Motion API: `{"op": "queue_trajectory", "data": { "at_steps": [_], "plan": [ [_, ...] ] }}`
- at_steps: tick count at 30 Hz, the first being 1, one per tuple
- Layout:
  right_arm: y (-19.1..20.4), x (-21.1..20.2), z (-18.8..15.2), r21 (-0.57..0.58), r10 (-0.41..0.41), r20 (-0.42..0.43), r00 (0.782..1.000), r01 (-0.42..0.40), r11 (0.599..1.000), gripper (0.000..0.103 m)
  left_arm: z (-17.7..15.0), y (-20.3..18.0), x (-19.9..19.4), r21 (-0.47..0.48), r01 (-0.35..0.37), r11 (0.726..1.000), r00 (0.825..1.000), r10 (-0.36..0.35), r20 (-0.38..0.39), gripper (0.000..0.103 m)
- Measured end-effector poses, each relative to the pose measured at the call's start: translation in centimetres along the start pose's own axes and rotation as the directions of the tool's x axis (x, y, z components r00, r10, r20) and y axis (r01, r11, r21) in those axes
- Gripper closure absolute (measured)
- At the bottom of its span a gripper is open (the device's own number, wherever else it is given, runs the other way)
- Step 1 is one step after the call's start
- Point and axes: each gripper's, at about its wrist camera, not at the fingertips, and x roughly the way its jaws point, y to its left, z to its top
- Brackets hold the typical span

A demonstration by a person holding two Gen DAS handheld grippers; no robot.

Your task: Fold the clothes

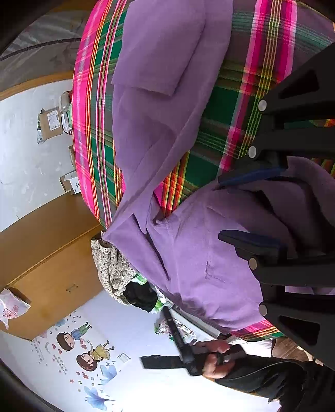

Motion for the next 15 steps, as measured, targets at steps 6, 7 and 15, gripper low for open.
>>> {"op": "queue_trajectory", "data": {
  "at_steps": [6,7,15],
  "plan": [
    [0.0,-0.1,0.1,-0.003,0.002,0.003,1.000,-0.002,1.000,0.067,2.8,-0.7,5.5,-0.003,0.030,1.000,0.994,-0.030,-0.106,0.051],
    [0.0,-0.1,0.1,-0.003,0.000,0.003,1.000,0.000,1.000,0.067,2.9,-0.8,6.3,-0.002,0.026,1.000,0.993,-0.027,-0.119,0.051],
    [-0.3,0.0,0.3,-0.001,-0.009,-0.004,1.000,0.009,1.000,0.067,2.5,-2.1,9.5,0.053,-0.012,0.999,0.991,0.019,-0.134,0.072]
  ]
}}
